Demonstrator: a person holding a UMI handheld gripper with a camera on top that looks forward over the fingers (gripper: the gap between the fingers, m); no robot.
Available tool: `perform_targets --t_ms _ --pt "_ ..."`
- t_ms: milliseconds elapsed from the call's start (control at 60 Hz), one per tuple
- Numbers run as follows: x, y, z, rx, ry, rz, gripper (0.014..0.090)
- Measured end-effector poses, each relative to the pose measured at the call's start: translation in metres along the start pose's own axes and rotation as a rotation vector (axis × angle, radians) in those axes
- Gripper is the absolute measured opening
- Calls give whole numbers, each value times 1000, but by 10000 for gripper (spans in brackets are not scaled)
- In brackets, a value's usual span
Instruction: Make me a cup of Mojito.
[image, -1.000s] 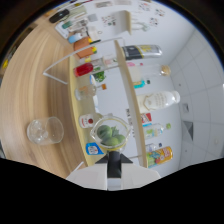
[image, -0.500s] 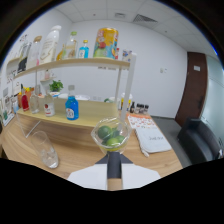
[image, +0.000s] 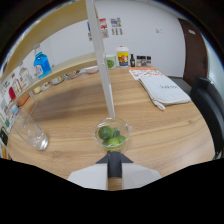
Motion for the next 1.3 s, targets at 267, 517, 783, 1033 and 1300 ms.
perform_targets --t_ms 267,517,783,1033,1300 --pt "1 9 3 -12 6 -51 333" --pt "7 -19 -30 72 89 -49 847" --pt "-53 -76 -113 300 104 -52 853" --pt "-153 -65 -145 374 54 -115 854" --pt "-217 -21 -141 302 27 -91 863"
